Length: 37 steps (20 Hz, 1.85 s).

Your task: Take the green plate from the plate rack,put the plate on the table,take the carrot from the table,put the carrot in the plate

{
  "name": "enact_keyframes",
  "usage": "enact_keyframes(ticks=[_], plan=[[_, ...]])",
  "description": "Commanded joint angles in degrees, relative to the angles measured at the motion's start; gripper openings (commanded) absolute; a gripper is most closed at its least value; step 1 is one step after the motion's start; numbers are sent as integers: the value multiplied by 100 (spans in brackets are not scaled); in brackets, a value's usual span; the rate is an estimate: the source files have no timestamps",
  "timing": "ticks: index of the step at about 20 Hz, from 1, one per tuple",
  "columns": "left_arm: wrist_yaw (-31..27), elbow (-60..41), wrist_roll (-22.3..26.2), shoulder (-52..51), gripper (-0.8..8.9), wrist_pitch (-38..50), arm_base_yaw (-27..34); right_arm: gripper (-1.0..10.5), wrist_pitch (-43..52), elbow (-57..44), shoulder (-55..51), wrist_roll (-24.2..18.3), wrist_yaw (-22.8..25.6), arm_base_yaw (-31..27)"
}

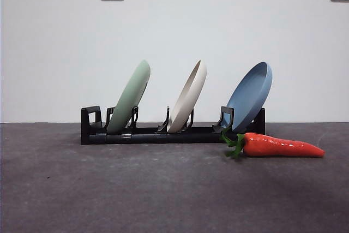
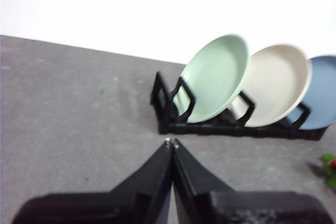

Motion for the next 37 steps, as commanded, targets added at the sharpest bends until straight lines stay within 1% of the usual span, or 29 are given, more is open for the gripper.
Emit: enact_keyframes(ticks=[1, 3, 8, 16, 20, 22, 26, 27, 28, 29, 30, 31, 32, 33, 37], plan=[[214, 348, -81, 203, -6, -190, 15, -11, -136, 400, 326, 0, -186, 4], [470, 669, -76, 420, -6, -378, 15, -11, -479, 804, 660, -118, -302, 7], [1126, 1467, 48, 1021, -6, -940, 15, -11, -1451, 1836, 1526, -815, -883, 7], [2627, 2643, 929, 1919, -6, -2159, 15, -11, -3377, 3449, 2833, -2249, -2081, 7], [3008, 3005, 1360, 2166, -6, -2726, 15, -11, -4181, 3950, 3287, -2863, -2621, 11], [3077, 3132, 1552, 2240, -6, -2999, 11, -11, -4328, 4068, 3438, -2894, -2881, 17], [3112, 3150, 1622, 2264, -5, -3147, 11, -8, -4306, 4074, 3484, -2894, -2837, 17], [3110, 3150, 1622, 2267, 1, -3141, 11, 9, -4295, 4074, 3484, -2892, -2826, 17], [3101, 3150, 1622, 2269, 21, -3143, 11, 12, -4286, 4074, 3484, -2887, -2824, 17], [3086, 3150, 1617, 2273, 136, -3143, 11, 79, -4284, 4074, 3484, -2885, -2824, 17], [3051, 3150, 1617, 2273, 337, -3141, 11, 225, -4269, 4074, 3484, -2868, -2826, 17], [2979, 3150, 1617, 2273, 536, -3141, 11, 408, -4249, 4074, 3484, -2826, -2824, 17], [2957, 3152, 1617, 2273, 598, -3141, 11, 579, -4242, 4074, 3484, -2809, -2824, 17], [2959, 3154, 1617, 2273, 598, -3141, 11, 617, -4245, 4074, 3488, -2771, -2824, 17], [2957, 3156, 1617, 2273, 598, -3126, 11, 617, -4242, 4074, 3495, -2774, -2826, 17]])
